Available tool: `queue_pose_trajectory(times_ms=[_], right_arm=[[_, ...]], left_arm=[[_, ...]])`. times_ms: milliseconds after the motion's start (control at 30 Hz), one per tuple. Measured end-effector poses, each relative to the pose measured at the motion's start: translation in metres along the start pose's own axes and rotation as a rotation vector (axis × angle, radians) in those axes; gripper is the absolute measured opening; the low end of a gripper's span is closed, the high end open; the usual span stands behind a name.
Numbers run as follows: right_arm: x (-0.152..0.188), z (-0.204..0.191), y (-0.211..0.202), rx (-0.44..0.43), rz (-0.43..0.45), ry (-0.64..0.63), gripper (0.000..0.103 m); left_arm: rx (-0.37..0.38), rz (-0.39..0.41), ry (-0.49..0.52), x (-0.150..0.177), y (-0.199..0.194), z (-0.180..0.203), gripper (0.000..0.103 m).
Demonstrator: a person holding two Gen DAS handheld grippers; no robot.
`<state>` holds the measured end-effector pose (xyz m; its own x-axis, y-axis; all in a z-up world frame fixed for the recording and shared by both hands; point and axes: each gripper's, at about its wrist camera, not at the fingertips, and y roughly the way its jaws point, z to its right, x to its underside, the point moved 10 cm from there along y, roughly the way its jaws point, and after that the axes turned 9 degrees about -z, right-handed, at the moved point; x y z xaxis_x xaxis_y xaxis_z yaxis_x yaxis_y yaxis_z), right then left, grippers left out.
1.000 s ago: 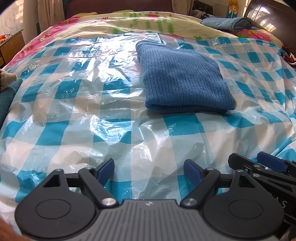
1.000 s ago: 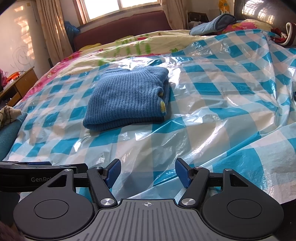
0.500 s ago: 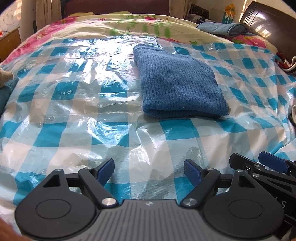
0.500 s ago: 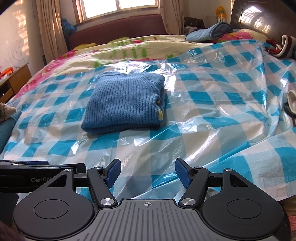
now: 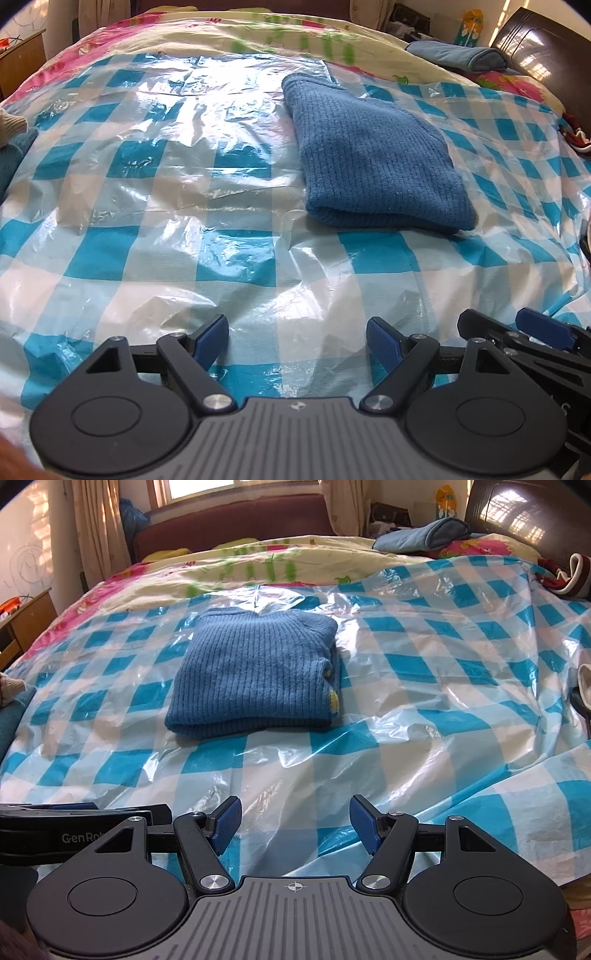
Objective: Fold small clothes
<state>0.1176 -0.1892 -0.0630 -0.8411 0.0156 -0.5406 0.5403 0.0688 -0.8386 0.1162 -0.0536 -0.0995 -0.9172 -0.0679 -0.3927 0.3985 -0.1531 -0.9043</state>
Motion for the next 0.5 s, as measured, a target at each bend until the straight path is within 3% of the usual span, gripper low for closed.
queue_pose_trajectory(times_ms=[500], right_arm=[[0.0056, 0.0064, -0.0024, -0.011, -0.001, 0.026, 0.065]], left_arm=[[0.006, -0.002, 0.012, 0.0017, -0.002, 0.0064, 0.085]])
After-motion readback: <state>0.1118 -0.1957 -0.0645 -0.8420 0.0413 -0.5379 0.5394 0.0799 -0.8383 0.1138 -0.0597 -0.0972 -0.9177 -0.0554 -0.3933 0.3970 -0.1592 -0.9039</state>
